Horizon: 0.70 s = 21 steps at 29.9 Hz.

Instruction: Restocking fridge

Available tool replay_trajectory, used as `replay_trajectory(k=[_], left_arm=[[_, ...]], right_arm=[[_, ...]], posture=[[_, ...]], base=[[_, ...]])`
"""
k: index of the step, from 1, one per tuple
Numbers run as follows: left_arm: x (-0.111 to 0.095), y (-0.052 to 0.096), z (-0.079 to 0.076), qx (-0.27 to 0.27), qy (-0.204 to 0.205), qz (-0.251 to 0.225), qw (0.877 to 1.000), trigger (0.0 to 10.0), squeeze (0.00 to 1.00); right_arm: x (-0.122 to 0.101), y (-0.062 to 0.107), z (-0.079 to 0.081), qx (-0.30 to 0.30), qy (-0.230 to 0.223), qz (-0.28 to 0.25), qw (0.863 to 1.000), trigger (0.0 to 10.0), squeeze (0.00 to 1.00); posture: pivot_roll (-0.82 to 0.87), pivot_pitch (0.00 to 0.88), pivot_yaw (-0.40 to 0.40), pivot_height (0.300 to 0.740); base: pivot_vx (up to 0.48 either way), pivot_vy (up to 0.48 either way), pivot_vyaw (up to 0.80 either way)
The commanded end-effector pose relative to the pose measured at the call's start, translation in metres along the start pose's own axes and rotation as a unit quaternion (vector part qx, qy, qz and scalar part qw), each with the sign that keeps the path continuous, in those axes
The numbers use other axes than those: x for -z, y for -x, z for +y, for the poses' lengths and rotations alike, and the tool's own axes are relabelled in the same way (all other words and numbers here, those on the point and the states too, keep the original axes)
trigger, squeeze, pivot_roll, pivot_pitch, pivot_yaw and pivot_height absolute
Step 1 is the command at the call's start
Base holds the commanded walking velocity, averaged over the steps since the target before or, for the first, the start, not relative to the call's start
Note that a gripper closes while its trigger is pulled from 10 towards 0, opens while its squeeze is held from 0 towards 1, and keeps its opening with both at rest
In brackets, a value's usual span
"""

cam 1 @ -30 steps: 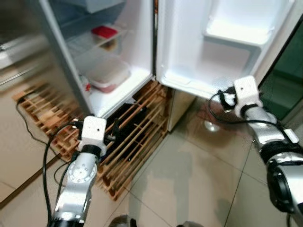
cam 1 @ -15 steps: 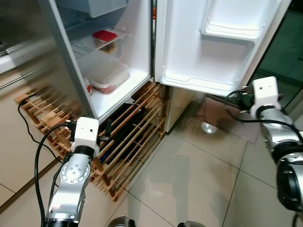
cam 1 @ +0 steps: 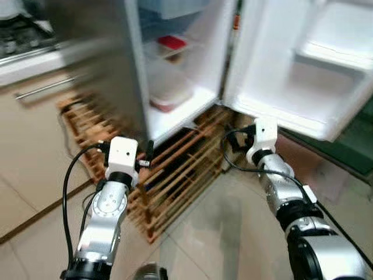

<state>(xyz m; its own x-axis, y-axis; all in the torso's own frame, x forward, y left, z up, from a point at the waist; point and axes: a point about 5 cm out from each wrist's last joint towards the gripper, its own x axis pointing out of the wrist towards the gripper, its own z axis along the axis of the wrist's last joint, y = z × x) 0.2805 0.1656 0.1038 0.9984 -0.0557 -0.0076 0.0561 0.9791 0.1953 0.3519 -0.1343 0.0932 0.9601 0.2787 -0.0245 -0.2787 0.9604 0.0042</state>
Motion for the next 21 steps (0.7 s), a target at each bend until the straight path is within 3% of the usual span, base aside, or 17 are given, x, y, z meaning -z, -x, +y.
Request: replay_trajectory(k=[1,10,21], left_arm=[[-0.007,0.001,-0.005,0.008,0.006,-0.019,1.0,10.0,0.0],[-0.012,0.003,-0.004,0.011,-0.003,-0.04,0.999,10.0,0.0],[-0.01,-0.004,-0.002,0.004,-0.024,-0.028,0.999,10.0,0.0]], right_arm=[[0.004,0.005,-0.007,0.006,-0.001,0.008,1.0,10.0,0.0],[0.004,0.005,0.006,-0.025,-0.008,0.006,1.0,10.0,0.0],[0.005,0.007,0.013,-0.034,-0.005,0.007,0.999,10.0,0.02]], posture=[[0.04,0.0,-0.033,0.74],[0.06,0.0,-0.043,0.74],[0.07,0.0,-0.045,0.74]], base=[[-0.379,0.3,0.62],[-0.442,0.0,0.62],[0.0,0.0,0.62]])
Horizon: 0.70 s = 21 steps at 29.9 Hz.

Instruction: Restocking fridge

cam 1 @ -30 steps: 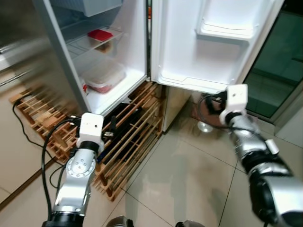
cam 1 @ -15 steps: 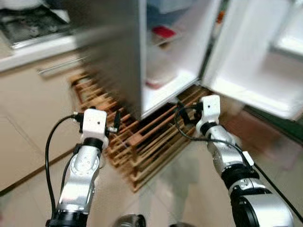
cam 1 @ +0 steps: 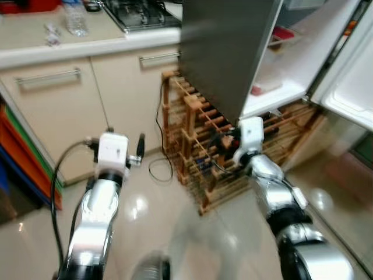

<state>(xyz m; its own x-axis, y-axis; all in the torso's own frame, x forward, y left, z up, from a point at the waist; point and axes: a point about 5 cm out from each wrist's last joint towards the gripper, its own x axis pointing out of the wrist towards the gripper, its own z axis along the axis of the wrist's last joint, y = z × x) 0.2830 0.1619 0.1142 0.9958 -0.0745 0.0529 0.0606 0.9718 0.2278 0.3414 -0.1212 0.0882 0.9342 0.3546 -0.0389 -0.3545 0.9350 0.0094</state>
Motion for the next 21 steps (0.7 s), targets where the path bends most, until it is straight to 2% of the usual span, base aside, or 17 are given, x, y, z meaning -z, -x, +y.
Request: replay_trajectory(k=[1,11,16,17,21], left_arm=[[0.0,-0.003,0.0,0.001,-0.01,0.004,1.0,10.0,0.0],[-0.003,-0.001,-0.007,0.018,-0.015,0.001,1.0,10.0,0.0],[-0.004,-0.001,-0.008,0.023,-0.021,-0.003,1.0,10.0,0.0],[-0.004,-0.001,-0.008,0.022,-0.018,-0.001,1.0,10.0,0.0],[-0.006,-0.002,-0.01,0.024,-0.01,-0.004,1.0,10.0,0.0]], right_arm=[[0.0,0.001,-0.002,0.005,-0.004,-0.001,1.0,10.0,0.03],[0.005,0.005,0.002,0.015,-0.005,0.004,1.0,10.0,0.05],[0.01,0.007,-0.002,0.041,-0.003,0.016,0.999,10.0,0.04],[0.011,0.007,-0.005,0.054,0.007,0.024,0.998,10.0,0.0],[0.004,0.008,-0.004,0.05,0.01,-0.008,0.999,10.0,0.0]], posture=[[0.07,0.0,-0.044,0.74],[0.08,0.0,-0.041,0.74],[0.08,0.0,-0.042,0.74],[0.08,0.0,-0.041,0.74],[0.07,0.0,-0.04,0.74]], base=[[0.0,0.0,0.61],[0.0,0.0,0.61],[0.0,0.0,0.61],[0.0,0.0,0.0],[0.0,0.0,0.0]])
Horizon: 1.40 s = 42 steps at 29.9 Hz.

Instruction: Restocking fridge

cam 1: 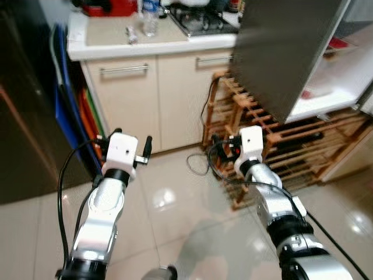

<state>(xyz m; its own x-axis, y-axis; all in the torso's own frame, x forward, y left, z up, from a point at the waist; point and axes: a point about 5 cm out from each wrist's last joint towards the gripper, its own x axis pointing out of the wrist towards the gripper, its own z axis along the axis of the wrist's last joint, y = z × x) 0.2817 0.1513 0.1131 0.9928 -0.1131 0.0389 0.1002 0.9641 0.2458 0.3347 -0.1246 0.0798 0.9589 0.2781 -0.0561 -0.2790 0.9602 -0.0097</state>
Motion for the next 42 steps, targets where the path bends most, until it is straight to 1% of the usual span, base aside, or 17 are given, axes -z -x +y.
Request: replay_trajectory(k=[1,5,13,15,17,19,25,27,31,36,38,39,40,42], left_arm=[[-0.006,-0.003,0.0,0.003,-0.002,-0.011,1.0,10.0,0.0],[-0.012,-0.005,-0.002,0.005,0.005,-0.02,1.0,10.0,0.0],[-0.013,-0.007,-0.002,0.006,0.003,-0.025,1.0,10.0,0.0],[-0.018,-0.011,0.001,-0.004,0.008,-0.033,0.999,10.0,0.0],[-0.018,-0.011,0.001,-0.004,0.008,-0.033,0.999,10.0,0.0],[-0.027,-0.016,0.005,-0.014,0.007,-0.044,0.999,10.0,0.0],[-0.029,-0.019,0.006,-0.014,0.004,-0.05,0.999,10.0,0.0],[-0.029,-0.019,0.007,-0.015,0.004,-0.05,0.999,10.0,0.0],[-0.029,-0.019,0.006,-0.015,0.003,-0.05,0.999,10.0,0.0],[-0.033,-0.021,0.007,-0.016,-0.001,-0.055,0.998,10.0,0.0],[-0.035,-0.021,0.009,-0.021,0.006,-0.06,0.998,10.0,0.0],[-0.036,-0.021,0.009,-0.023,0.011,-0.062,0.998,10.0,0.0],[-0.036,-0.021,0.01,-0.027,0.011,-0.064,0.998,10.0,0.0],[-0.038,-0.02,0.012,-0.038,0.006,-0.067,0.997,10.0,0.0]], right_arm=[[-0.006,0.001,-0.003,0.009,-0.003,-0.02,1.0,10.0,0.0],[-0.008,-0.001,0.0,0.007,-0.009,-0.024,1.0,10.0,0.0],[-0.009,-0.001,0.0,0.012,-0.006,-0.023,1.0,10.0,0.01],[-0.013,-0.004,-0.001,0.024,-0.004,-0.027,0.999,10.0,0.0],[-0.013,-0.004,-0.001,0.024,-0.004,-0.027,0.999,10.0,0.0],[-0.024,-0.008,0.0,0.029,0.0,-0.046,0.999,10.0,0.0],[-0.027,-0.01,0.0,0.032,0.0,-0.055,0.998,10.0,0.0],[-0.03,-0.01,0.0,0.029,0.008,-0.063,0.998,10.0,0.0],[-0.03,-0.01,0.003,0.026,0.009,-0.06,0.998,10.0,0.01],[-0.028,-0.011,0.004,0.031,0.011,-0.052,0.998,10.0,0.0],[-0.028,-0.012,0.004,0.034,0.016,-0.05,0.998,10.0,0.0],[-0.03,-0.012,0.005,0.03,0.014,-0.054,0.998,10.0,0.0],[-0.034,-0.012,0.006,0.027,0.022,-0.062,0.997,10.0,0.0],[-0.044,-0.013,0.007,0.024,0.026,-0.081,0.996,10.0,0.02]], posture=[[0.07,0.0,-0.04,0.74],[0.07,0.0,-0.039,0.74],[0.07,0.0,-0.039,0.74],[0.07,0.0,-0.039,0.74],[0.07,0.0,-0.039,0.74],[0.07,0.0,-0.037,0.74],[0.08,0.0,-0.037,0.74],[0.08,0.0,-0.038,0.74],[0.08,0.0,-0.041,0.74],[0.08,0.0,-0.039,0.74],[0.07,0.0,-0.038,0.74],[0.07,0.0,-0.037,0.74],[0.07,0.0,-0.037,0.74],[0.07,0.0,-0.036,0.74]], base=[[0.0,0.0,0.0],[0.48,0.0,0.0],[0.48,0.0,0.0],[0.48,0.0,0.0],[0.48,0.0,0.0],[0.48,0.0,0.0],[0.48,0.0,0.0],[0.48,0.0,0.55],[0.48,0.0,0.45],[0.48,0.0,0.36],[0.48,0.0,0.43],[0.48,0.0,0.43],[0.48,0.0,0.44],[0.48,0.0,0.41]])
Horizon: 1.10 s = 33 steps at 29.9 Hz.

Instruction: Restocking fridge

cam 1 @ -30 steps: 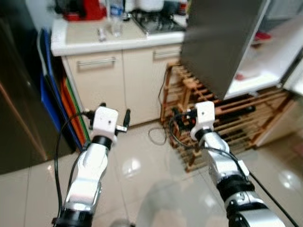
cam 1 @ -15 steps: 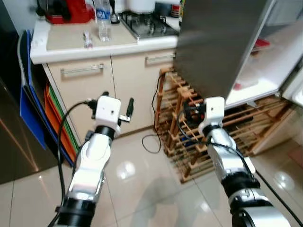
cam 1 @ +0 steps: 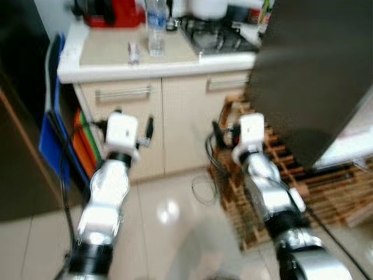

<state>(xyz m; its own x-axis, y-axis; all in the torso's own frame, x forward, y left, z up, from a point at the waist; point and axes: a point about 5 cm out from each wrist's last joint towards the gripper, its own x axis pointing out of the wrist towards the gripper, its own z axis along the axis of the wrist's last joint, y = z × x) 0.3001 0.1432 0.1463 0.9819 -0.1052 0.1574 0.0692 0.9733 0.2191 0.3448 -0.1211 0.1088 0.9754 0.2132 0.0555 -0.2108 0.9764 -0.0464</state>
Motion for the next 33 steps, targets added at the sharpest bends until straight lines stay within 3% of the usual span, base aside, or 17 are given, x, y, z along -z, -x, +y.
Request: replay_trajectory(k=[1,6,11,16,20,33], left_arm=[[-0.006,0.001,0.011,-0.026,-0.006,-0.011,1.0,10.0,0.0],[-0.006,-0.001,0.009,-0.022,-0.009,-0.007,1.0,10.0,0.0],[-0.01,-0.004,0.007,-0.015,-0.013,-0.007,1.0,10.0,0.0],[-0.021,-0.005,0.008,-0.017,-0.012,-0.032,0.999,10.0,0.0],[-0.033,-0.009,0.008,-0.026,-0.019,-0.065,0.997,10.0,0.0],[-0.033,-0.009,0.005,-0.021,-0.016,-0.07,0.997,10.0,0.0]], right_arm=[[-0.02,-0.006,0.007,-0.011,-0.003,-0.037,0.999,10.0,0.02],[-0.025,-0.007,0.01,-0.015,0.004,-0.05,0.999,10.0,0.0],[-0.027,-0.005,0.013,-0.014,0.006,-0.058,0.998,10.0,0.0],[-0.045,-0.007,0.012,-0.003,0.008,-0.094,0.996,10.0,0.0],[-0.059,-0.011,0.011,-0.002,0.006,-0.117,0.993,10.0,0.0],[-0.063,-0.013,0.016,-0.007,0.006,-0.122,0.992,10.0,0.0]], posture=[[0.07,0.0,-0.037,0.74],[0.07,0.0,-0.037,0.74],[0.07,0.0,-0.038,0.74],[0.07,0.0,-0.038,0.74],[0.07,0.0,-0.044,0.74],[0.07,0.0,-0.048,0.74]], base=[[0.48,0.0,0.41],[0.461,0.0,0.08],[0.0,0.0,0.0],[0.064,0.0,0.0],[0.48,0.0,0.0],[0.48,0.0,0.0]])
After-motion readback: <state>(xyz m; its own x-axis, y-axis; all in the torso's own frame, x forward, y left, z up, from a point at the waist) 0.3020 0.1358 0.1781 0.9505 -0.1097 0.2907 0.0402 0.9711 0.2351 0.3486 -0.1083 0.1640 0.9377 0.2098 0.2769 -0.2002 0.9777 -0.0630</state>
